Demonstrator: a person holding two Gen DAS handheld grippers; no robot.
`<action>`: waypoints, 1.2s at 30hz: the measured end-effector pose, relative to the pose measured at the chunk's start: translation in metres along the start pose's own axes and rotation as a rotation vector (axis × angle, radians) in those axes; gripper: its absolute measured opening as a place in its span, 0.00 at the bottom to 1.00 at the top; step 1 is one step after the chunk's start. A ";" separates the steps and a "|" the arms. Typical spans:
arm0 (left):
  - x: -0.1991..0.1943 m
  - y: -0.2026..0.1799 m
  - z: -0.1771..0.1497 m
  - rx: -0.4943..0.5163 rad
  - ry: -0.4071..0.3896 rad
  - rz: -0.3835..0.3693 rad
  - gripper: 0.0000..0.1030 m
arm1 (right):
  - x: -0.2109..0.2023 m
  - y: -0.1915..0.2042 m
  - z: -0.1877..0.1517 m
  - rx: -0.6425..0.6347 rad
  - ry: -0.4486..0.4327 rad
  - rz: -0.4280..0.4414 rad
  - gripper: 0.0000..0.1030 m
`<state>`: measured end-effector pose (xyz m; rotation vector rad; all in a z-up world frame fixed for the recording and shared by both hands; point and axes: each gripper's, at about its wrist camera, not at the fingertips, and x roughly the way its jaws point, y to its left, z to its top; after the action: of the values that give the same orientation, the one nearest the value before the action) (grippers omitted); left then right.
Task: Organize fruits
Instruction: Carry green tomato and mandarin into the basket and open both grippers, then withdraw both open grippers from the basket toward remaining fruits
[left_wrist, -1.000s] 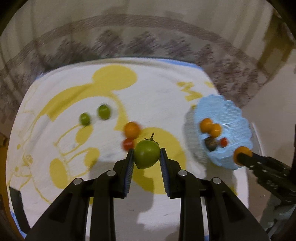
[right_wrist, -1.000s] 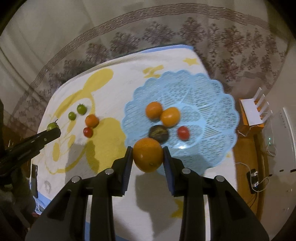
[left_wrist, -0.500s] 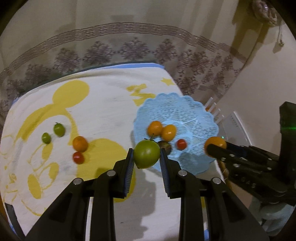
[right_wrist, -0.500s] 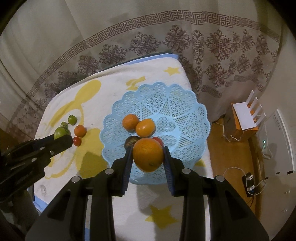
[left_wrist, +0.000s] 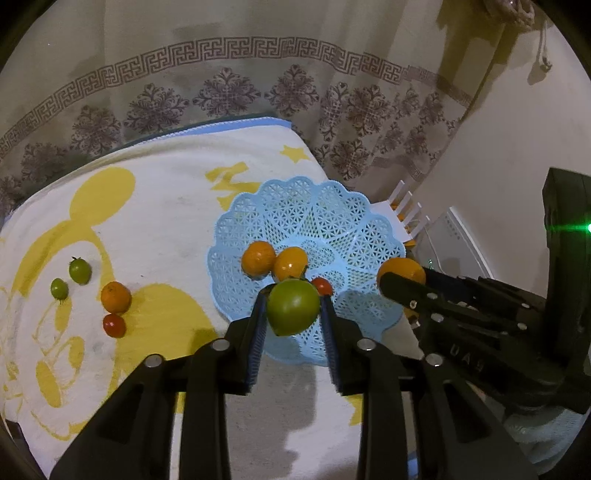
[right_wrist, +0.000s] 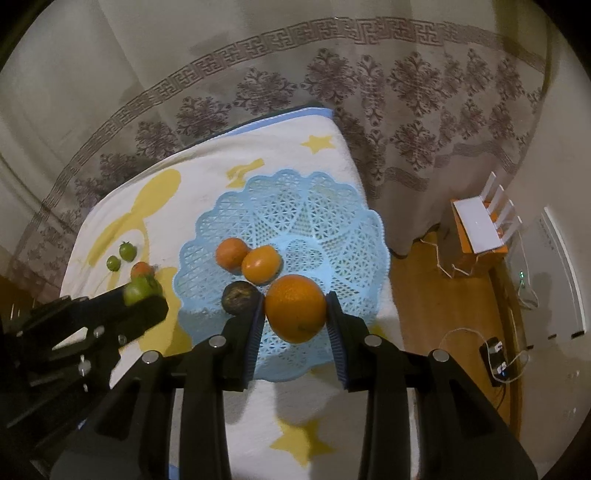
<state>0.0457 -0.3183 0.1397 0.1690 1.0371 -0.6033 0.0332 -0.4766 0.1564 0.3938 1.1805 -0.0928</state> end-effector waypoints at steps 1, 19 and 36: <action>0.000 0.000 -0.001 0.001 -0.008 0.006 0.53 | 0.000 -0.002 0.000 0.005 -0.003 -0.002 0.34; -0.031 0.031 0.001 -0.055 -0.074 0.136 0.76 | -0.001 0.014 -0.002 -0.007 -0.007 0.004 0.34; -0.053 0.065 -0.013 -0.090 -0.079 0.191 0.76 | 0.000 0.058 -0.009 -0.060 -0.009 0.027 0.43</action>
<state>0.0520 -0.2392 0.1685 0.1622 0.9575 -0.3870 0.0407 -0.4199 0.1677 0.3563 1.1664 -0.0354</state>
